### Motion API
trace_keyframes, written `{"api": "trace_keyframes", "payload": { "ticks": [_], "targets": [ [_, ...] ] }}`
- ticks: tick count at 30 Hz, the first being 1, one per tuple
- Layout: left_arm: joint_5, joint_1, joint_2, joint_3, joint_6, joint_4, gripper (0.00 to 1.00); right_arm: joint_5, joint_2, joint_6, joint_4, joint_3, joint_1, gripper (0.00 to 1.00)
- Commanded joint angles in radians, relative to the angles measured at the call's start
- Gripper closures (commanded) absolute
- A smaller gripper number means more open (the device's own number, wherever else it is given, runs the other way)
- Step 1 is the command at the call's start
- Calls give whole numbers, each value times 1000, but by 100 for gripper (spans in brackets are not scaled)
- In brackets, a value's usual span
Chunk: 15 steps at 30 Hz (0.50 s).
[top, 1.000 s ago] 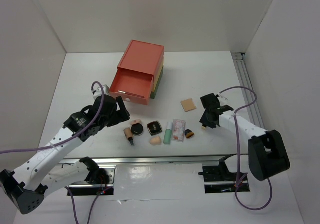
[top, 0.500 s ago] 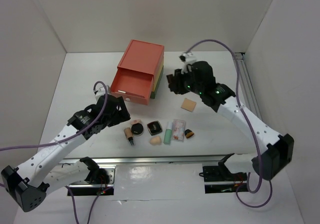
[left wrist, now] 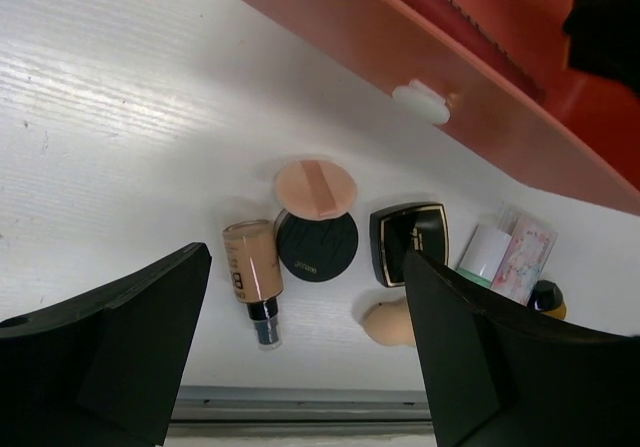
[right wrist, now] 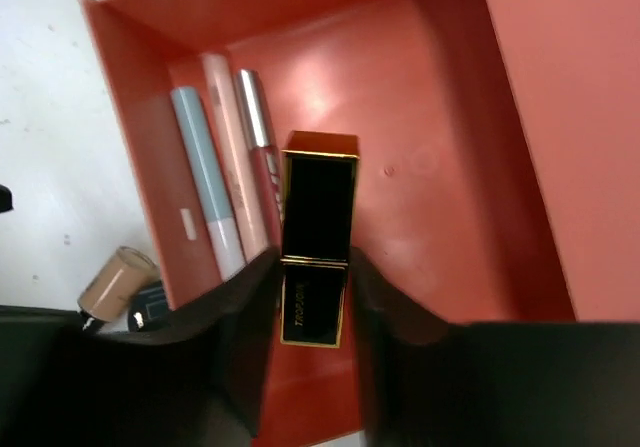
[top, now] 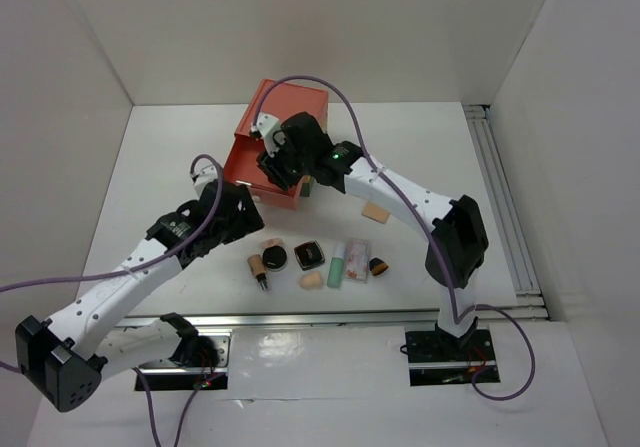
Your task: Organize the makeup
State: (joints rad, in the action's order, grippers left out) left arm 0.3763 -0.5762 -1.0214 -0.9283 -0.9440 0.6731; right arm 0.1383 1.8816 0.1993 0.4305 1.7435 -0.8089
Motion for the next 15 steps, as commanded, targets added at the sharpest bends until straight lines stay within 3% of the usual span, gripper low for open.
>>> {"api": "trace_keyframes", "payload": {
  "ticks": [1,3,6,11,15],
  "targets": [
    [-1,15,-22,-23,17,-75,9,-42,-13,48,19,92,4,52],
    [-1,33,-60,-36,17,-84,9,-8,-4,58,10,128,13,33],
    [-13,55,-100,-59,43,-105,13,1,8,58,19,198,34,13],
    [-45,96,-141,-72,62,-164,17,-32,69,17,-35,330,112,4],
    [-103,130,-171,-92,106,-219,22,91,244,-23,7,528,261,2]
  ]
}}
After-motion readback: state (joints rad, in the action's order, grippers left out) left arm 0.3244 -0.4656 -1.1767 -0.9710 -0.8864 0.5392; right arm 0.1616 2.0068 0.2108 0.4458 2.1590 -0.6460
